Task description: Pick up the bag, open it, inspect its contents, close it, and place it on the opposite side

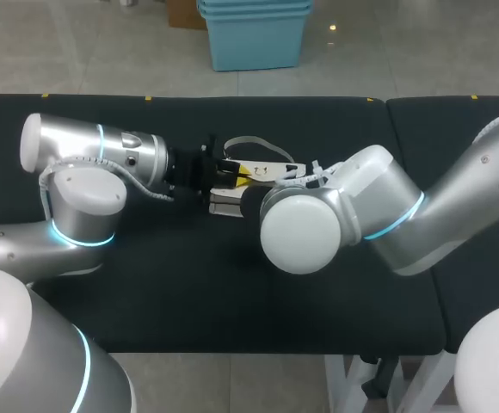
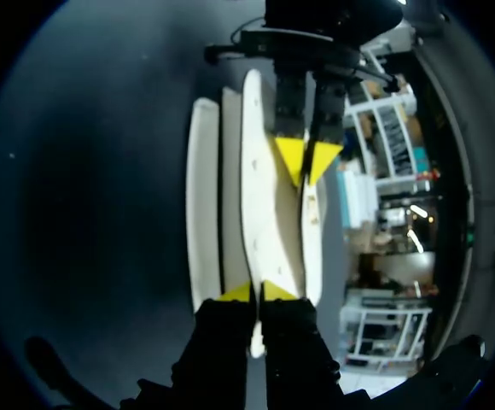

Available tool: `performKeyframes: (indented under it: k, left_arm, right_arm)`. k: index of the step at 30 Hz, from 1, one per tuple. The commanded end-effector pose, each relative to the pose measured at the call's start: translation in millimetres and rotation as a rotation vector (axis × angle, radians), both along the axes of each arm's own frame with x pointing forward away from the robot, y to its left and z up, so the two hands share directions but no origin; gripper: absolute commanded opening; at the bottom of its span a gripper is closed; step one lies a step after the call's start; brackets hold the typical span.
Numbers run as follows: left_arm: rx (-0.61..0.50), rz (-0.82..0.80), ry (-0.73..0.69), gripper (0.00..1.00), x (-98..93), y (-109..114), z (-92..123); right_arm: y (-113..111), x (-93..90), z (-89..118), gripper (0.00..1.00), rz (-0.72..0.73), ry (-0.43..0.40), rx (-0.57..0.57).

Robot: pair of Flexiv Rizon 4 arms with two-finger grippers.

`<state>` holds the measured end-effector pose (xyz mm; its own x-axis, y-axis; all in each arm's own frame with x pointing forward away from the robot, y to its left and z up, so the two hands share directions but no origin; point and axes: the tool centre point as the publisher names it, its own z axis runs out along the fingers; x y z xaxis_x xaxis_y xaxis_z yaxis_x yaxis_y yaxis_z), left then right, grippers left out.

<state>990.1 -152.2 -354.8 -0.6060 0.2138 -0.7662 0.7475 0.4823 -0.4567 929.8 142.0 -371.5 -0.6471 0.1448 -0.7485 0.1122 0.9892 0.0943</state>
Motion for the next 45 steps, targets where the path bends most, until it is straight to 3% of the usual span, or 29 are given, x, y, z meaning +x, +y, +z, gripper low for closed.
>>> performKeyframes:
  k: [1, 9, 11, 14, 17, 22, 24, 25, 26, 39, 45]
  left_arm:
    - [-0.010, 0.039, 0.005, 0.00, -0.2, -3.8, -7.8]
    - [-0.020, 0.037, 0.008, 0.00, 0.3, 0.5, -4.3]
    - [-0.024, 0.043, -0.006, 0.40, 1.5, 3.3, -0.2]
    - [-0.020, 0.054, -0.018, 0.47, 2.8, 6.3, 3.9]
    - [-0.009, 0.069, -0.031, 0.35, 4.3, 10.4, 9.0]
    - [0.007, 0.092, -0.035, 0.29, 6.4, 17.4, 12.5]
    - [0.016, 0.098, -0.032, 0.18, 7.0, 19.3, 11.1]
    - [0.017, 0.100, -0.030, 0.04, 7.8, 19.7, 10.0]
    - [0.018, 0.104, -0.023, 0.00, 8.5, 20.3, 8.9]
    - [0.004, 0.074, 0.082, 0.00, 1.9, 8.0, -6.0]
    - [0.033, 0.108, 0.068, 0.00, 8.4, 14.5, -10.2]
  right_arm:
    - [3.4, 0.7, -2.1, 0.00, 0.000, -0.006, 0.002]
    - [3.4, 0.7, -2.1, 0.00, 0.000, -0.006, 0.002]
    - [3.4, 0.7, -2.1, 0.00, 0.000, -0.006, 0.002]
    - [3.4, 0.7, -2.1, 0.00, 0.000, -0.006, 0.002]
    - [3.4, 0.7, -2.1, 0.00, 0.000, -0.006, 0.002]
    - [3.4, 0.7, -2.1, 0.00, 0.000, -0.006, 0.002]
    - [3.4, 0.7, -2.1, 0.00, 0.000, -0.006, 0.002]
    - [3.4, 0.7, -2.1, 0.00, 0.000, -0.006, 0.002]
    - [3.4, 0.7, -2.1, 0.00, 0.000, -0.006, 0.002]
    - [3.4, 0.7, -2.1, 0.00, 0.000, -0.006, 0.002]
    - [3.4, 0.7, -2.1, 0.00, 0.000, -0.006, 0.002]
